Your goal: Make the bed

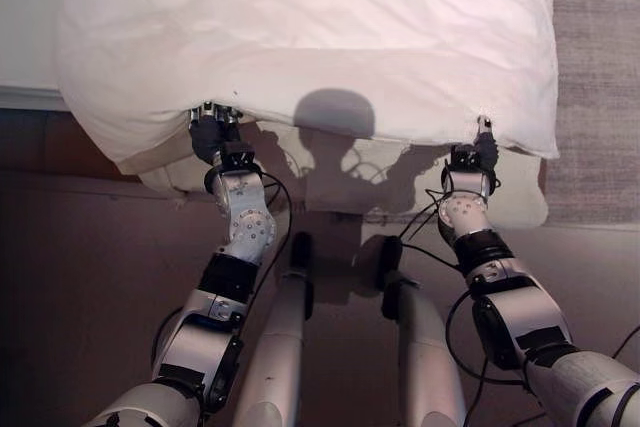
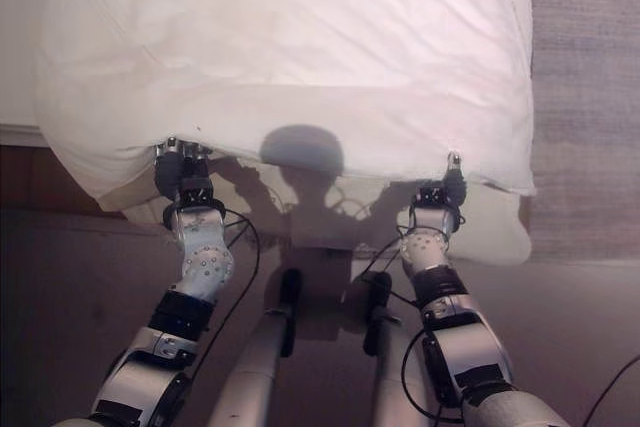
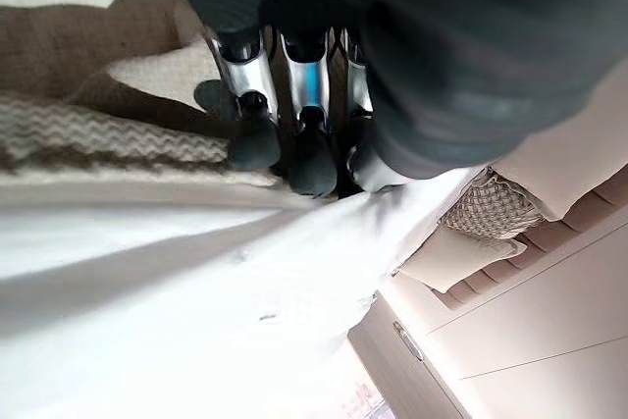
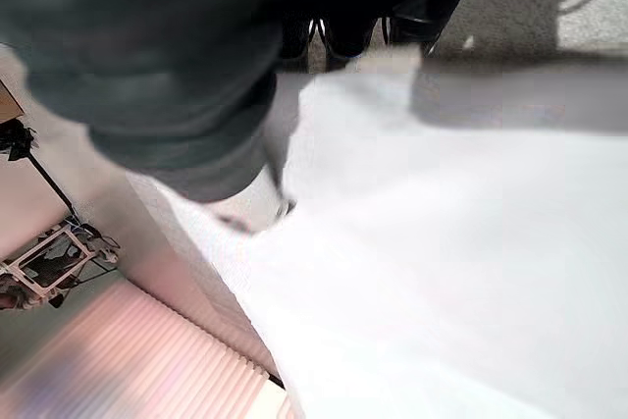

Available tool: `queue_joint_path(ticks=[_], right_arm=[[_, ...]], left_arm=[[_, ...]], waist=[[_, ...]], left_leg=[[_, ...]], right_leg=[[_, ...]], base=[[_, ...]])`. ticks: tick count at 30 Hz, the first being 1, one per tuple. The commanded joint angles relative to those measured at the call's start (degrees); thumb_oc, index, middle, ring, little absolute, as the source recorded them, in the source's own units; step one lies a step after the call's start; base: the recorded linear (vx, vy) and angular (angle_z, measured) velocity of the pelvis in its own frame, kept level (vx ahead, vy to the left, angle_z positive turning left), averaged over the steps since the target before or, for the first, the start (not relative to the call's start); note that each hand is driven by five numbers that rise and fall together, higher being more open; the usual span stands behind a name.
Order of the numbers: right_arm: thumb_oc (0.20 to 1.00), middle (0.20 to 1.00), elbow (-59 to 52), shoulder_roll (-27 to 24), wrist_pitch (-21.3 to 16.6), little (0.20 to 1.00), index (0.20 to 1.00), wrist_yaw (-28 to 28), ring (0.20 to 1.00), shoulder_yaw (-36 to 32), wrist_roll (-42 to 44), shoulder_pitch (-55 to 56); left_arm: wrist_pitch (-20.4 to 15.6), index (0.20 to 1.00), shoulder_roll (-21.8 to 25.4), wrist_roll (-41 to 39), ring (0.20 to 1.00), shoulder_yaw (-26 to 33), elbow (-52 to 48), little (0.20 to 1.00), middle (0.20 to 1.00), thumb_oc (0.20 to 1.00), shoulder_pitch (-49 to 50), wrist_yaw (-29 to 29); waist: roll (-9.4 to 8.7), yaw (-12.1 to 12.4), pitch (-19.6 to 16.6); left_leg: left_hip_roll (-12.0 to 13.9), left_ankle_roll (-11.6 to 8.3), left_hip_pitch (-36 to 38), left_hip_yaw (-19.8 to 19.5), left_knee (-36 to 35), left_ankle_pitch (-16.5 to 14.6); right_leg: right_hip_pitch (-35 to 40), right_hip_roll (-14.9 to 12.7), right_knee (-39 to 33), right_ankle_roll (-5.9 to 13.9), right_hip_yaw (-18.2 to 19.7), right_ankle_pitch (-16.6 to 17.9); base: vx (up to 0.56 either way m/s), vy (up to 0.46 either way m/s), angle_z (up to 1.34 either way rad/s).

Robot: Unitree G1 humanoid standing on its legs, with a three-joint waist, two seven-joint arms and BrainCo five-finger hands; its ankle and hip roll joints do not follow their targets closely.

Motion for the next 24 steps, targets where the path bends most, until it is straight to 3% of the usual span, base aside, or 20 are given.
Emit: queue_joint_path(ticks=[1,9,10,11,12,24], right_arm=[[0.200,0.200,-4.39,-1.62,-2.93,0.200,0.200,1.40,0.200,0.22,-4.43,2.10],[0.200,0.200,-14.38,1.08,-4.48,0.200,0.200,2.06,0.200,2.70,-7.23,5.91],[0.200,0.200,-16.38,1.28,-4.97,0.200,0.200,2.30,0.200,2.41,-7.78,6.53],[0.200,0.200,-16.54,1.33,-5.00,0.200,0.200,2.20,0.200,2.45,-7.87,6.66],[0.200,0.200,-18.92,1.68,-5.30,0.200,0.200,2.28,0.200,2.67,-8.88,7.76],[0.200,0.200,-31.30,4.21,-6.40,0.200,0.200,3.26,0.200,5.85,-12.29,12.07]], left_arm=[[-3.18,0.200,0.84,3.67,0.200,2.57,-4.88,0.200,0.200,0.200,-0.15,-2.60],[-2.38,0.200,1.10,3.05,0.200,3.94,-5.03,0.200,0.200,0.200,3.78,-3.14],[-2.28,0.762,1.32,3.04,0.762,4.63,-5.06,0.762,0.762,0.762,4.92,-3.19],[-2.25,0.762,1.32,3.04,0.762,4.64,-5.09,0.762,0.762,0.762,4.99,-3.19],[-1.74,1.000,1.44,2.92,1.000,5.08,-5.24,1.000,1.000,1.000,6.88,-3.52],[2.72,1.000,-1.71,-1.22,1.000,3.81,-3.90,1.000,1.000,1.000,19.22,-7.03]], waist=[[2.94,0.01,-7.44],[2.70,-0.33,-8.10],[2.69,-0.41,-8.19],[2.66,-0.41,-8.25],[2.52,-0.35,-8.33],[2.77,0.02,-7.49]], left_leg=[[-3.54,2.92,-2.72,3.03,-3.46,2.90],[-3.44,3.13,-2.85,3.71,-3.41,2.82],[-3.40,3.12,-2.87,3.80,-3.46,2.85],[-3.40,3.12,-2.89,3.83,-3.47,2.86],[-3.25,2.97,-2.81,4.00,-3.75,2.88],[-3.30,3.30,-2.40,3.85,-3.88,2.50]], right_leg=[[-0.30,-0.48,-4.36,3.49,0.71,3.36],[-0.77,-0.53,-4.15,3.63,1.06,3.53],[-1.00,-0.48,-4.13,3.69,1.25,3.68],[-1.04,-0.48,-4.11,3.69,1.28,3.69],[-0.96,-0.49,-4.40,3.64,1.16,3.59],[-0.64,-0.44,-4.22,3.54,0.97,2.99]], base=[[0.00,0.000,0.00],[0.00,0.000,0.00],[0.01,0.006,-0.04],[0.01,0.000,-0.07],[0.01,-0.005,-0.06],[0.01,-0.008,-0.02]])
